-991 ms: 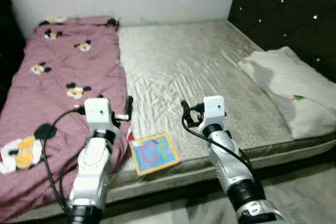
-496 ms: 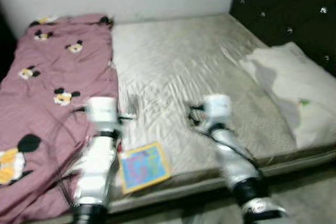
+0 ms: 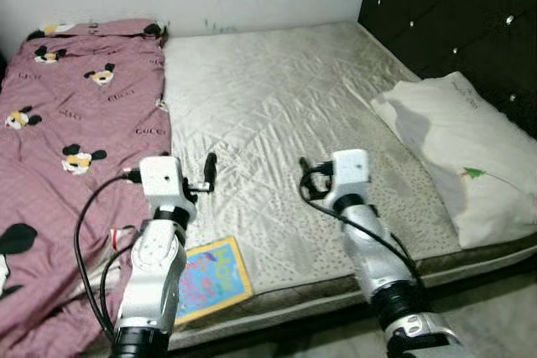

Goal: Clean up the room

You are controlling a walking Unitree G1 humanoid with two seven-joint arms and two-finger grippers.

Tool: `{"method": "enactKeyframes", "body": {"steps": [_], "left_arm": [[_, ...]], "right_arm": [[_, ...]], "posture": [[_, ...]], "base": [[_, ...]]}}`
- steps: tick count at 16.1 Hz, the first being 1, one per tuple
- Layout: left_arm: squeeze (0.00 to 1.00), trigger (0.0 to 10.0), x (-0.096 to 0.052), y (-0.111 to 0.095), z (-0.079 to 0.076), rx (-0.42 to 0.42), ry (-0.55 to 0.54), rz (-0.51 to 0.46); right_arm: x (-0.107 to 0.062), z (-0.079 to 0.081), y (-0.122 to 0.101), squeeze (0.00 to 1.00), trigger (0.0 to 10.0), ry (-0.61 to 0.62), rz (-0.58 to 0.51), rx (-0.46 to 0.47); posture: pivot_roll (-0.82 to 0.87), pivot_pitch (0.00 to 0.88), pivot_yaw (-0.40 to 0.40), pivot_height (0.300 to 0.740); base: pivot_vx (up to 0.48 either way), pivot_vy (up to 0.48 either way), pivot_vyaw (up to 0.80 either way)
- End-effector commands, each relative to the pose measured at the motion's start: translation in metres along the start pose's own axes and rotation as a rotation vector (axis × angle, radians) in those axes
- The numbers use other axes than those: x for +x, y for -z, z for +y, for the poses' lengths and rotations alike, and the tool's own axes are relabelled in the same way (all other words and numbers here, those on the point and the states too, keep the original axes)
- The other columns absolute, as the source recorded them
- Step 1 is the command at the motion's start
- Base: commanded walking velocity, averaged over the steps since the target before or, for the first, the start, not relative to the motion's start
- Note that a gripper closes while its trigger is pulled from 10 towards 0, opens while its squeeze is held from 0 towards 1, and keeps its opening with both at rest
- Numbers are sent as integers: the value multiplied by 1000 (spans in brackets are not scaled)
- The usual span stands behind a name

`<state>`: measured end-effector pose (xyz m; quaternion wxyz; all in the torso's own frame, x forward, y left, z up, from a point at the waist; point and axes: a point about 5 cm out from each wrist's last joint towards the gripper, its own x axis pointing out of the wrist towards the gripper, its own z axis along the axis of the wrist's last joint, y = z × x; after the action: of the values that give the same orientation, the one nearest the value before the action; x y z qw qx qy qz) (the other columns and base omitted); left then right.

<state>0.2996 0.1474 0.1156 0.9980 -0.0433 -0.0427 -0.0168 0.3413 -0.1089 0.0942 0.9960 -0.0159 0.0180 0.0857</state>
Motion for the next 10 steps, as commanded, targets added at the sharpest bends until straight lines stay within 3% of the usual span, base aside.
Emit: {"method": "enactKeyframes", "body": {"steps": [1,6,10], "left_arm": [[0,10000,-3,0,9,15,-38,5],[0,10000,1,-1,9,19,-43,3],[0,10000,1,-1,11,16,-56,-2]], "right_arm": [[2,10,-3,0,10000,-33,-13,6],[3,10,-4,0,10000,-40,-20,-13],[5,3,-7,0,10000,-9,-28,8]], "posture": [[48,37,-11,740],[45,23,-12,740],[45,0,-6,740]], "base": [[0,0,800],[0,0,546],[0,0,0]]}}
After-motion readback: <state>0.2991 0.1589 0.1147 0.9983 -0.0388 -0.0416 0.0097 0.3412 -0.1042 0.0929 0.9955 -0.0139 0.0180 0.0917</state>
